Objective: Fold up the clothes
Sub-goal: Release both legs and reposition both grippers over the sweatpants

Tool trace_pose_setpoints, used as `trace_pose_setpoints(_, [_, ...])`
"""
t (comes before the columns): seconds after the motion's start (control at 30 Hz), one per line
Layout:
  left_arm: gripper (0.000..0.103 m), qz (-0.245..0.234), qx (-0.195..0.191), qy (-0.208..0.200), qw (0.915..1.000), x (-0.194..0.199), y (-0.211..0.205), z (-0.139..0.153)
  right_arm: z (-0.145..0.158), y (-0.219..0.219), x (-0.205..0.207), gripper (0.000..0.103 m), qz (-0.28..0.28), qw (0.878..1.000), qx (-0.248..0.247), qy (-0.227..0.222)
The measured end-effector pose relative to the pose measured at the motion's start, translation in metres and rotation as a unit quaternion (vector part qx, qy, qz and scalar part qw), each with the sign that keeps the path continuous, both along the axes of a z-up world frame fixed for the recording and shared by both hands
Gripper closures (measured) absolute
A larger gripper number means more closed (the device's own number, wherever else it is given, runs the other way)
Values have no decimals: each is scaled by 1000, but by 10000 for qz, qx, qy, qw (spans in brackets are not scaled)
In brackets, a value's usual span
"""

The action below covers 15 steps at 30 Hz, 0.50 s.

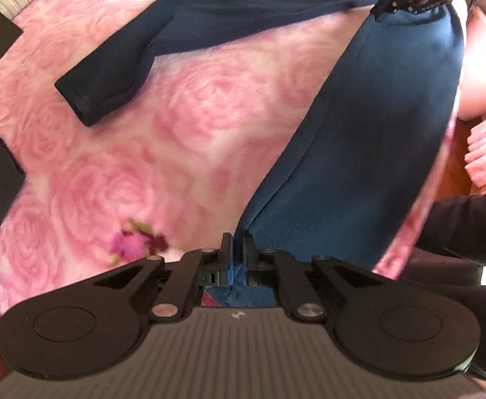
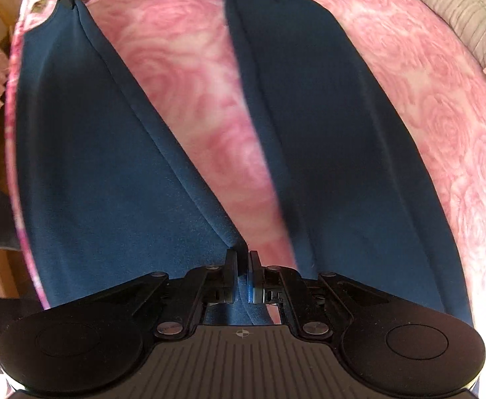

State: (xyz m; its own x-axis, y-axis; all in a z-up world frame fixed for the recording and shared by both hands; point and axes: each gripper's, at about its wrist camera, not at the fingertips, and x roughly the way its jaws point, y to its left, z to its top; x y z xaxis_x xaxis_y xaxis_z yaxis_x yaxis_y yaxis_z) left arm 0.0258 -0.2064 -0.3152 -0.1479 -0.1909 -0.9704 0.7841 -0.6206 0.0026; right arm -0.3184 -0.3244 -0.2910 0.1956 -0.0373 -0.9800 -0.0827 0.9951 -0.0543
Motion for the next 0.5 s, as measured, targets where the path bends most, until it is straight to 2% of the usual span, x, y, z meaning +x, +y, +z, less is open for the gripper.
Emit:
trace_pose_setpoints(0.1, [98,-39,196,-59,9998,2,-6,-10,-11,-8,6,99,-171,9999,6,26])
trace_pose_setpoints(0.13, [93,-26,233,-74,9997,3,-8,-12,-13,-8,5,96,-263,9996,-20,-28])
trace_pose_setpoints(0.2, [88,76,172,-138,9997,5,-7,-11,-5,-7,-1,58,-575,9974,-363,-257])
trace_pose_setpoints(0.23, [84,126,133,-179,9997,7,-6,-10,0,-6,-4,56,-739,9952,-517,-372])
trace_pose_setpoints(0.37, [83,306,26,-365,9989,11,4,-3,18,8,-29,56,-1700,9812,-476,-779])
trace_pose_setpoints(0.5, [84,258,94,-502,9984,6,21,4,13,22,-63,56,-2883,9543,58,-785])
